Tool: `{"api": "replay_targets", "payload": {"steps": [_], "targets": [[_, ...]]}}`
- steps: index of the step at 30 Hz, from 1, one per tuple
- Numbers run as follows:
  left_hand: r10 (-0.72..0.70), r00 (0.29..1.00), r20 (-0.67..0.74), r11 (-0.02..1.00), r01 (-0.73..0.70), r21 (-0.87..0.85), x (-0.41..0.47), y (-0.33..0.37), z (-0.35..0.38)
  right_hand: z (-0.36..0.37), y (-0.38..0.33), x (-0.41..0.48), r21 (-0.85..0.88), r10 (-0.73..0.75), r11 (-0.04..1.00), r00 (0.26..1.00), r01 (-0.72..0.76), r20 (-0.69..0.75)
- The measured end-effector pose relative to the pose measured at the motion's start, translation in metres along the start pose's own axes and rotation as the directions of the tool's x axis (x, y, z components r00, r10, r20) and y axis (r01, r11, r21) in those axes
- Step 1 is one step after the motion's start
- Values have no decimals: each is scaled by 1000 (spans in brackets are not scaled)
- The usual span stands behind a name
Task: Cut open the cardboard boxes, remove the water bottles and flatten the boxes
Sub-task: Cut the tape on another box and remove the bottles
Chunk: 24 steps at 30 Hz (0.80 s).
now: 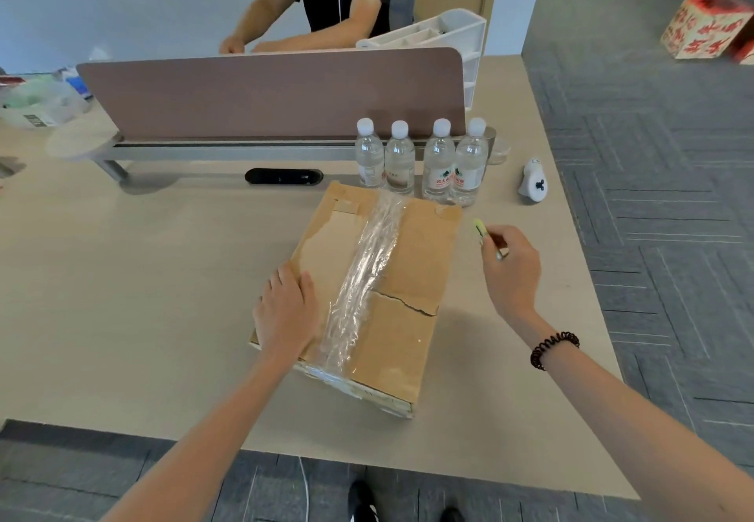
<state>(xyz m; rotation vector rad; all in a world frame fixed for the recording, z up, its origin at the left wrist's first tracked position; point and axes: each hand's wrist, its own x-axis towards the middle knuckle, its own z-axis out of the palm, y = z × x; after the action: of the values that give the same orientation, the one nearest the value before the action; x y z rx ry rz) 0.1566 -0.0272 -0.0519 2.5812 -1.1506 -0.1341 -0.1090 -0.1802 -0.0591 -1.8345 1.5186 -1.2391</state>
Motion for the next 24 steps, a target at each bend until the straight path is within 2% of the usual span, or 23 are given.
{"api": "replay_targets", "payload": {"steps": [4, 8, 13, 19, 24], "targets": [[109, 991, 81, 994, -109, -7, 18, -7, -4, 2, -45, 14, 40, -84, 996, 996, 84, 4], [244, 958, 153, 969, -237, -62, 38, -14, -10, 9, -87, 17, 169, -149, 980, 951, 105, 270], [387, 892, 234, 922, -377, -88, 65, -20, -13, 29, -109, 11, 130, -125, 989, 879, 73, 459], [603, 754, 260, 796, -589, -138, 94, -26, -17, 52, -109, 2, 135, 3, 987, 847, -88, 531], [724, 633, 274, 685, -705, -183, 114, -26, -17, 58, -104, -15, 92, 56, 987, 826, -129, 561]]}}
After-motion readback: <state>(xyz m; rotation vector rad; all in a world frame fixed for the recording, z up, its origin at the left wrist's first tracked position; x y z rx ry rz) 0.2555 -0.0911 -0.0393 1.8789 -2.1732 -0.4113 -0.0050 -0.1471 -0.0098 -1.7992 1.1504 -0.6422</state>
